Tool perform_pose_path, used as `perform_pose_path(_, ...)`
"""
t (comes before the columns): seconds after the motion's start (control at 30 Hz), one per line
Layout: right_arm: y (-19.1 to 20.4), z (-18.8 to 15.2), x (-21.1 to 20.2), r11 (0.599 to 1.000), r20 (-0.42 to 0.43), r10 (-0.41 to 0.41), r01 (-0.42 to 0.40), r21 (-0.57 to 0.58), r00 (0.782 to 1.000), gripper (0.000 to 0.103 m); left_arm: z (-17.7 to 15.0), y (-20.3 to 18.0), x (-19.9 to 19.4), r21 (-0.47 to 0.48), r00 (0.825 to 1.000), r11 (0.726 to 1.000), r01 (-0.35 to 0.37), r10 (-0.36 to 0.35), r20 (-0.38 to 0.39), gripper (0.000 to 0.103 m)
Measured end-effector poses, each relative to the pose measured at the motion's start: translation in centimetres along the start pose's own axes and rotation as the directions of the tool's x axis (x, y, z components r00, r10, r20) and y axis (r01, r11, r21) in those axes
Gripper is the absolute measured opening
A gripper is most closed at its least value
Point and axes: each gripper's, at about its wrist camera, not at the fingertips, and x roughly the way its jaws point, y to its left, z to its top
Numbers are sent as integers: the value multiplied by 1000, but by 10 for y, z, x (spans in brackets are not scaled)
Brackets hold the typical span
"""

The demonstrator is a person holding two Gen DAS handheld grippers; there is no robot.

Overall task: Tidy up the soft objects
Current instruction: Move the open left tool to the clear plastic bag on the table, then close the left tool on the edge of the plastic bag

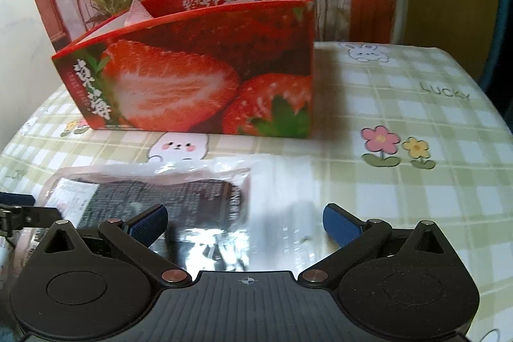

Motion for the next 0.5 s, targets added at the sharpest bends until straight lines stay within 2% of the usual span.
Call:
perform_pose_path(0.13, -10, 1, 5, 1000, -26, -6, 6, 10, 1000, 103, 1, 0, 0, -5, 1000, 1000, 9, -9, -9, 103)
perform_pose_path(0.27, -13, -1, 9, 999, -42, 25, -24, 26, 999, 103, 2, 2, -1, -21, 999, 999, 33, -34, -28, 103)
perform_pose_path(0.43, -3, -1, 8, 997, -66, 79, -80, -6, 995, 102, 1, 8, -4, -73, 987, 986, 152, -155, -40, 101)
perform_pose_path(0.5, 1, -1, 7, 995, -74, 94, -95, -9, 993, 100, 1, 6, -5, -72, 981, 980, 183, -187, -44, 94)
